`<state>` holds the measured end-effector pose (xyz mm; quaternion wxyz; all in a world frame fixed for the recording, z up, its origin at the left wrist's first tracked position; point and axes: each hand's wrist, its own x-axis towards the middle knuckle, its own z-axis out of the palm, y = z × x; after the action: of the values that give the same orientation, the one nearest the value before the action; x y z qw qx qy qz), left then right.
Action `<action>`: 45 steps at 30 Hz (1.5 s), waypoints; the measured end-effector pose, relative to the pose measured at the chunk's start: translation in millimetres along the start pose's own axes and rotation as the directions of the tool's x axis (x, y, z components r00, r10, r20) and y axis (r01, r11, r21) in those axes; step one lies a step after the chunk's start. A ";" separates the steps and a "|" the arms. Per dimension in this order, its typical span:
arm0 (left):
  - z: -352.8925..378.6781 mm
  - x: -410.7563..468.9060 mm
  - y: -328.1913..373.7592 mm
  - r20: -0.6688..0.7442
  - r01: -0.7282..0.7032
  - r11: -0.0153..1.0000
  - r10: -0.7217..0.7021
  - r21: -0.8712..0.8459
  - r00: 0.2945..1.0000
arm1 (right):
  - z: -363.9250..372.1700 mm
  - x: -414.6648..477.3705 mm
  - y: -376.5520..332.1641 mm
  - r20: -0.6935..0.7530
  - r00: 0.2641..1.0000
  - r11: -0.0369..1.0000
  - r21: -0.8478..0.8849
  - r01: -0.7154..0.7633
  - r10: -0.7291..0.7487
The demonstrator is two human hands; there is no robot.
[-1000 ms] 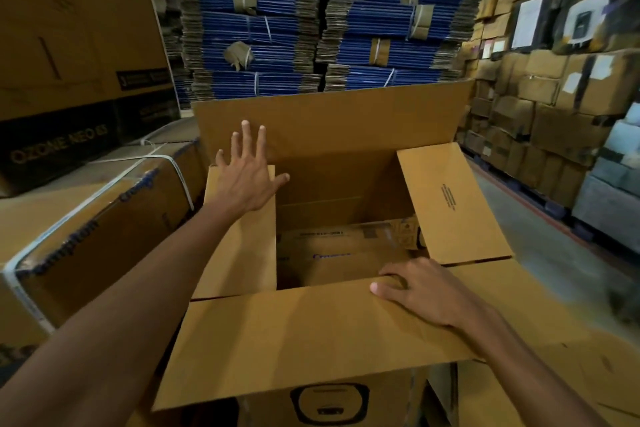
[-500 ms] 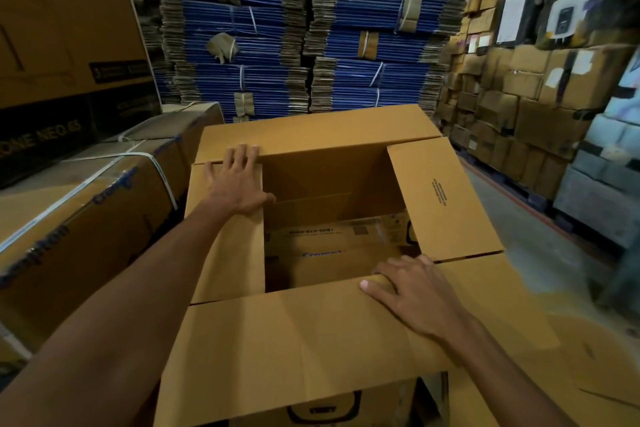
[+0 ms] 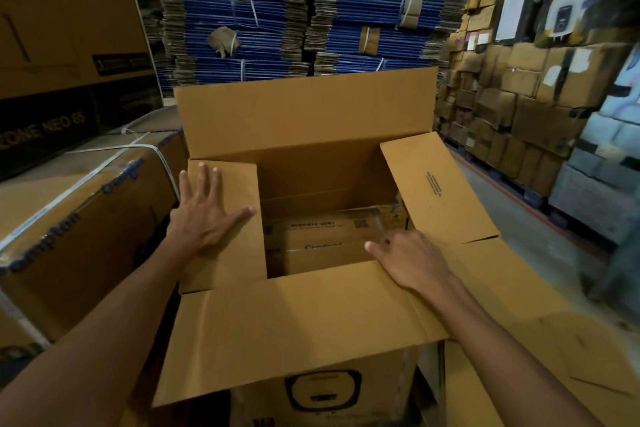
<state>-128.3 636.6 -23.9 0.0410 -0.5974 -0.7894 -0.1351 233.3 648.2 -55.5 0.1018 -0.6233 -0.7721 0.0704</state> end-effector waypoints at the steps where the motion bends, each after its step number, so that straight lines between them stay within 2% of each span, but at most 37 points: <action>1: 0.5 1.0 -0.2 0.002 -0.002 1.000 0.002 -0.007 1.000 | -2.3 2.0 -2.1 0.000 1.000 1.000 0.003 -0.020 0.020; 4: 2.2 0.7 1.1 -0.001 0.004 1.000 -0.004 -0.009 1.000 | -9.3 -1.1 -7.6 -0.039 0.999 0.991 -0.134 -0.025 0.020; 6: 2.6 -0.7 1.7 -0.011 0.002 1.000 -0.002 -0.005 1.000 | -19.9 -5.0 -4.6 -0.183 0.983 0.970 -0.241 -0.021 -0.024; 8: 3.0 -1.1 1.5 -0.010 -0.004 1.000 0.004 -0.006 1.000 | -35.9 -7.0 7.5 -0.340 0.940 0.965 -0.252 -0.075 -0.016; 10: 4.5 -0.9 0.3 -0.017 -0.007 1.000 0.007 -0.003 1.000 | -50.0 -1.5 31.3 -0.405 0.912 0.960 -0.223 -0.171 0.068; 15: 8.1 -0.7 -1.2 -0.038 -0.014 1.000 0.014 0.001 0.999 | -49.5 20.9 94.8 -0.311 0.909 0.920 -0.190 -0.344 0.276; 17: 8.6 -0.1 -0.7 -0.032 -0.016 1.000 0.016 0.016 0.999 | -45.5 25.0 108.8 -0.258 0.918 0.914 -0.196 -0.356 0.302; 20: 10.3 1.8 1.2 -0.019 -0.017 0.999 0.018 0.036 1.000 | -40.9 27.5 117.7 -0.168 0.932 0.933 -0.112 -0.341 0.320; 22: 11.5 4.2 1.9 -0.012 -0.011 0.999 0.012 0.052 1.000 | -38.9 25.9 111.5 -0.167 0.934 0.936 -0.106 -0.336 0.316; 24: 12.0 7.9 1.2 -0.001 -0.002 0.996 0.002 0.093 1.000 | -42.0 18.5 89.9 -0.143 0.959 0.959 -0.110 -0.260 0.244; 26: 11.5 10.0 2.4 0.011 0.014 0.988 -0.016 0.155 1.000 | -46.3 3.9 59.4 0.012 0.996 0.996 0.007 -0.094 0.093; 28: 12.5 7.3 12.5 0.026 0.055 0.980 -0.061 0.192 0.998 | -41.7 -12.7 32.7 0.200 0.977 0.989 0.140 0.043 -0.071; 29: 14.8 3.8 21.7 0.033 0.082 0.978 -0.090 0.191 0.995 | -37.6 -17.9 23.2 0.227 0.964 0.984 0.142 0.110 -0.141; 31: 20.8 -7.0 44.4 0.059 0.137 0.971 -0.151 0.195 0.987 | -26.6 -18.5 15.6 0.201 0.954 0.974 0.089 0.210 -0.224; 34: 27.2 -22.1 66.6 0.111 0.159 0.956 -0.192 0.248 0.975 | -19.5 -16.3 16.0 0.149 0.958 0.969 0.049 0.241 -0.246; 36: 18.8 -23.9 66.1 0.106 0.120 0.982 -0.136 0.146 0.985 | -17.3 -16.5 18.6 0.120 0.958 0.965 0.042 0.258 -0.261; 38: -1.9 -19.3 54.6 0.121 0.073 0.994 -0.062 -0.085 0.991 | -13.8 -14.9 22.0 0.094 0.962 0.966 0.036 0.256 -0.258; 40: -30.0 -19.1 36.4 0.176 0.055 0.941 0.005 -0.333 0.984 | -9.8 -11.2 25.3 0.056 0.961 0.963 0.017 0.271 -0.271; 41: -45.0 -25.0 27.3 0.185 0.070 0.870 0.024 -0.488 0.983 | -7.9 -8.9 25.1 0.035 0.959 0.959 0.001 0.283 -0.283; 43: -68.2 -41.8 13.2 0.123 0.082 0.584 0.031 -0.807 0.992 | -4.5 -4.6 24.1 -0.019 0.958 0.959 -0.022 0.284 -0.285; 45: -88.8 -62.2 4.0 0.146 0.156 0.344 -0.054 -0.926 0.988 | -1.6 -2.5 22.3 -0.057 0.959 0.961 -0.037 0.276 -0.277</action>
<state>-115.5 556.4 48.0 -0.3505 -0.4678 -0.6092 -0.5358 255.3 650.5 -59.4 0.1253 -0.5126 -0.8490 0.0254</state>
